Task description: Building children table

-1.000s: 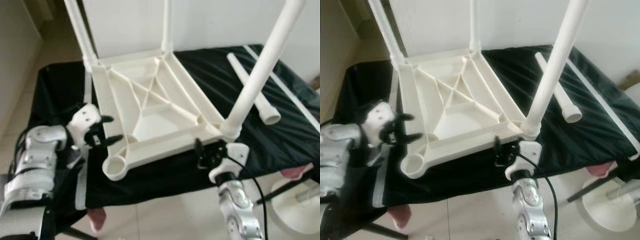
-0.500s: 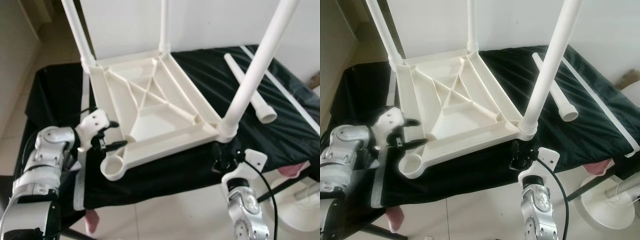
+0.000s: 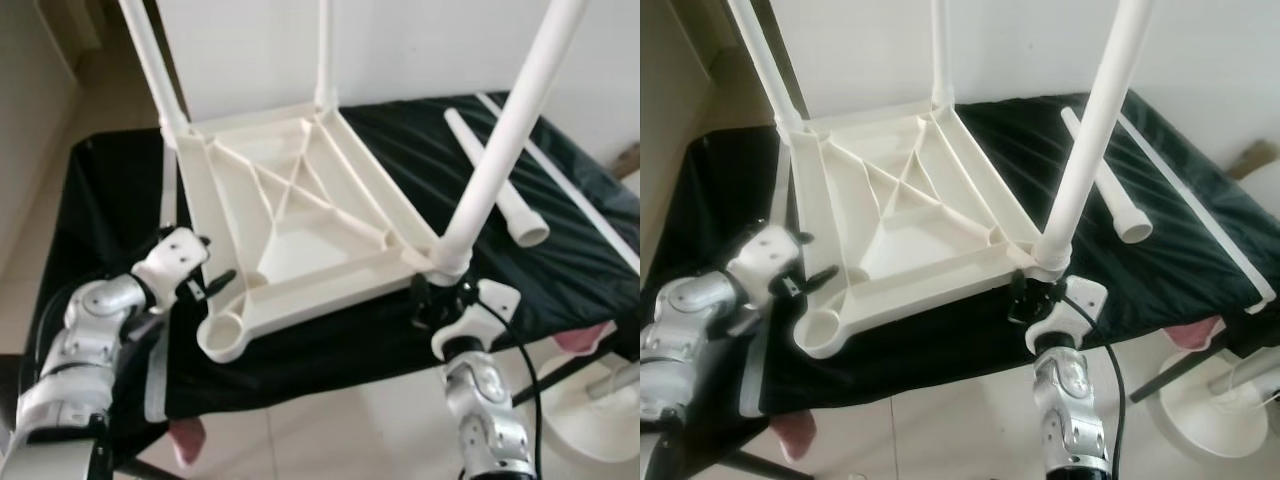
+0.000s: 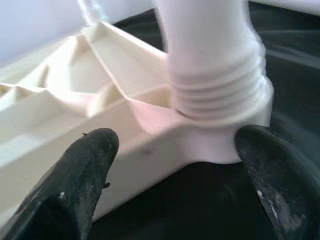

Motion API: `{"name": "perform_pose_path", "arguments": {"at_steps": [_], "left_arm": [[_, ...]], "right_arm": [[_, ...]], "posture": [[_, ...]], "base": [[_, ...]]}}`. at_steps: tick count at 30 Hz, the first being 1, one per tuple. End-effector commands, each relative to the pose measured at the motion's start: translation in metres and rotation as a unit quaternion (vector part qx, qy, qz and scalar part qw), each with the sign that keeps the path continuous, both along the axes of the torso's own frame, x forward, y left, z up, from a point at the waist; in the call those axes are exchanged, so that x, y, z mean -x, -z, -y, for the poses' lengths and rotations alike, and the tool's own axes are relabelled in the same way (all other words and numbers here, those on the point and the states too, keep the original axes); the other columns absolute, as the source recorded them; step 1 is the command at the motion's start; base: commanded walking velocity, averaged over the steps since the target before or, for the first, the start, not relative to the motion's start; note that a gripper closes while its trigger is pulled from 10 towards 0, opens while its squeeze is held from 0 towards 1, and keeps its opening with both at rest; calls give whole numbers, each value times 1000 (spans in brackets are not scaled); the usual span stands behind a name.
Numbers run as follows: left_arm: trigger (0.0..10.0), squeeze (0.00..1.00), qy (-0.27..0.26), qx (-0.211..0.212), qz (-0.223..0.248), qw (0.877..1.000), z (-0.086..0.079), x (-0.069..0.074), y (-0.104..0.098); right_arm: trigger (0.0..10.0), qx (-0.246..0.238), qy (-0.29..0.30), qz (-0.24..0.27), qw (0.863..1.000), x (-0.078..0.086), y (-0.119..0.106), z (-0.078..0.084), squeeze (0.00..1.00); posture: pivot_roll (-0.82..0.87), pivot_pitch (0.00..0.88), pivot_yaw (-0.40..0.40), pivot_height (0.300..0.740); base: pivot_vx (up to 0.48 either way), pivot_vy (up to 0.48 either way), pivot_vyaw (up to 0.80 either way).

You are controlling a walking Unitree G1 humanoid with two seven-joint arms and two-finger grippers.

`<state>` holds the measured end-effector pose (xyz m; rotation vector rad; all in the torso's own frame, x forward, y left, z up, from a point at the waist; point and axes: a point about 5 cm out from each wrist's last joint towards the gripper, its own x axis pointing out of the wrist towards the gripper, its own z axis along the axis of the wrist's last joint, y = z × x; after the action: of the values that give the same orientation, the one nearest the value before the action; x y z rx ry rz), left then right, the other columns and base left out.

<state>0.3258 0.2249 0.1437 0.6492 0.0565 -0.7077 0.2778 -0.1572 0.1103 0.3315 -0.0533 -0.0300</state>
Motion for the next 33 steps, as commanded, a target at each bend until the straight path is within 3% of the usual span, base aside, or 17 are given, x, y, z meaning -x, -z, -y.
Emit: {"name": "perform_pose_path", "arguments": {"at_steps": [1, 16, 20, 26, 33], "left_arm": [[10000, 0, 62, -14, -98, 993, 6, 17, 28], [10000, 0, 146, -16, -140, 979, 34, 58, 38], [10000, 0, 170, -6, -165, 971, 50, 72, 42], [10000, 0, 173, 10, -167, 971, 68, 77, 40], [10000, 0, 172, 36, -157, 972, 86, 73, 33]], "right_arm": [[10000, -3, -24, -5, 1000, -4, 0, -3, 0], [10000, 8, -40, -26, 999, -16, 5, 6, 0], [10000, 17, -58, -32, 998, -27, 9, 8, 0], [10000, 28, -83, -36, 996, -41, 10, 7, 0], [10000, 63, -119, -30, 990, -53, 6, 2, 0]], "posture": [[25, 51, -4, 740], [42, 47, 8, 740], [48, 50, 38, 740], [54, 55, 54, 740], [62, 63, 54, 740]], "base": [[0, 0, 0], [0, 0, 0], [0, 0, 0], [0, 0, 0], [0, 0, 0]]}}
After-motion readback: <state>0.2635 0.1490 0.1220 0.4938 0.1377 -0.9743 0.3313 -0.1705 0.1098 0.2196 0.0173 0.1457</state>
